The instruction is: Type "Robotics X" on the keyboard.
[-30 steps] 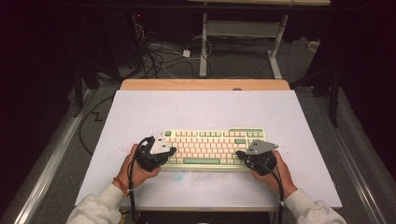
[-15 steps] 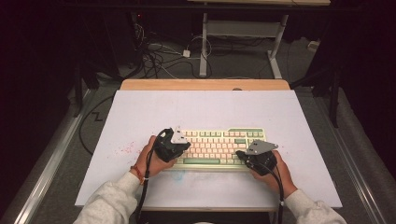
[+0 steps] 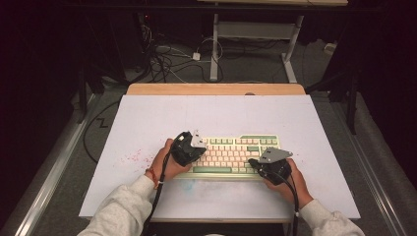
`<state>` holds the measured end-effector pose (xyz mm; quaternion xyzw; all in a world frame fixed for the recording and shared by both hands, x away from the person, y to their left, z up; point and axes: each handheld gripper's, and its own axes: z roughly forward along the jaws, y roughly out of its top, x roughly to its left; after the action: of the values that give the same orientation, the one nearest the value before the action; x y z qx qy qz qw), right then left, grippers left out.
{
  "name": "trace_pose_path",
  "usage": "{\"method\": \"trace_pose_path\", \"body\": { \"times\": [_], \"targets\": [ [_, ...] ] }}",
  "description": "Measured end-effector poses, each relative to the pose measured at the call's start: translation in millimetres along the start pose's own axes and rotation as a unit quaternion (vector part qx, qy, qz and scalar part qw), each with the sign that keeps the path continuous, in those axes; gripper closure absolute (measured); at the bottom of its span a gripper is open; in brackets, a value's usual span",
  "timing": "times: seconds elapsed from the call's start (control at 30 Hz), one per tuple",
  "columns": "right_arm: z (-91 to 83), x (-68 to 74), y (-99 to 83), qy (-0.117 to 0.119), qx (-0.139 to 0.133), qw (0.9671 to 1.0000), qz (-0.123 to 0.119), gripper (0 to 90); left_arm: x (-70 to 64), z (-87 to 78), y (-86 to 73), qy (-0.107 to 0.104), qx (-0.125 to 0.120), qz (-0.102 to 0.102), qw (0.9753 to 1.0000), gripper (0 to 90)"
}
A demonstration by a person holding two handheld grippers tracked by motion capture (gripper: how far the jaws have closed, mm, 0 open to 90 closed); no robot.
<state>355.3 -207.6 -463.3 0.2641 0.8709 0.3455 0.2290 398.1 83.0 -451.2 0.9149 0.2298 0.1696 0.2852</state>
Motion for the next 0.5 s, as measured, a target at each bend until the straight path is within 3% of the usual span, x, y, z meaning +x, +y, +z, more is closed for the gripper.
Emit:
{"method": "trace_pose_path", "body": {
  "times": [0.1,0.2,0.33,0.37,0.5],
  "targets": [
    [0.0,0.1,0.2,-0.001,0.001,1.0,-0.002,90.0,-1.1,2.0,1.1,0.002,0.005,0.007,1.0,87.7],
    [-0.3,0.4,0.8,-0.002,0.002,1.0,-0.002,90.0,-2.1,-0.8,1.7,0.007,-0.007,0.006,0.9999,87.4],
    [-1.4,0.1,2.2,-0.003,0.003,1.0,-0.007,90.0,-2.3,-14.1,2.1,0.017,-0.029,0.011,0.9994,85.4],
    [-2.7,0.0,2.2,-0.003,0.002,1.0,-0.004,90.0,-2.3,-23.5,0.7,0.021,-0.047,0.011,0.9986,84.2],
    [-11.8,-0.2,5.6,-0.008,-0.016,0.9998,-0.003,90.0,-3.2,-36.9,-4.3,0.031,-0.07,0.016,0.9969,78.7]
  ]
}}
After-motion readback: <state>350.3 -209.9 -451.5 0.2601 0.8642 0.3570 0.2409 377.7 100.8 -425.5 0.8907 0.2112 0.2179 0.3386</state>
